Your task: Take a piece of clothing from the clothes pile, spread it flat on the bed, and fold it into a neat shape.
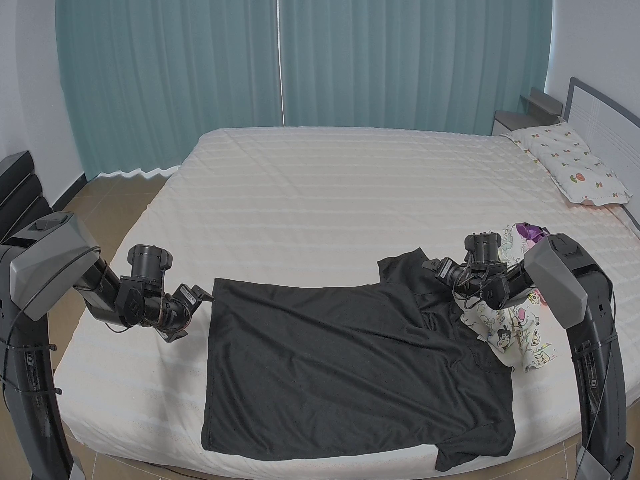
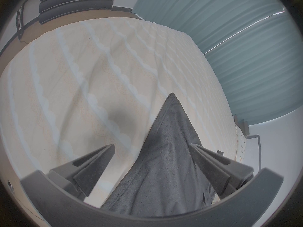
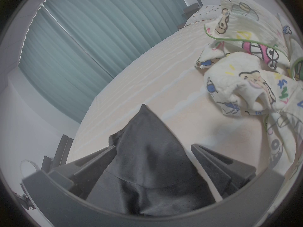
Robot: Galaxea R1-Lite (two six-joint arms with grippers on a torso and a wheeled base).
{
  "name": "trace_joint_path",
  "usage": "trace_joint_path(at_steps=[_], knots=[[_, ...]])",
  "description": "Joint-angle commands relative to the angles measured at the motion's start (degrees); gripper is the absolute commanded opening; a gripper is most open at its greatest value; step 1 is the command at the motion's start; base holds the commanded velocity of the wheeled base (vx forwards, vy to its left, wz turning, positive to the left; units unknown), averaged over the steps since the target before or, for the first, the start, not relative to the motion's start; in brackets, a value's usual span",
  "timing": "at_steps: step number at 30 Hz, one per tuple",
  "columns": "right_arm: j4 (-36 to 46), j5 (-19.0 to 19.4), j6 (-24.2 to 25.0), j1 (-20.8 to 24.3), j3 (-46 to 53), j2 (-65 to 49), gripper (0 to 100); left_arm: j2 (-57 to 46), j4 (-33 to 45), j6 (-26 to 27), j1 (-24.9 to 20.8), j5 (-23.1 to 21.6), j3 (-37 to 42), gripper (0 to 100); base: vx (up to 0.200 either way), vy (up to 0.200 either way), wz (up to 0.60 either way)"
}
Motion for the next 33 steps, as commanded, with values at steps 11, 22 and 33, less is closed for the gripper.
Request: trace_joint_path(at_steps=[11, 22, 33], knots=[[0.9, 0.2, -0.6, -0.5, -1.2, 3.3, 100, 0.0, 0.0, 0.0, 0.0, 0.0, 0.1, 100, 0.0, 0.0, 0.0], [1.6, -1.9, 0.3, -2.4, -8.0, 4.3, 0, 0.1, -0.1, 0.0, 0.0, 0.0, 0.1, 100, 0.0, 0.0, 0.0], [-2.9, -4.1, 0.6, -3.9, -12.7, 4.6, 0, 0.1, -0.1, 0.0, 0.0, 0.1, 0.1, 100, 0.0, 0.0, 0.0]])
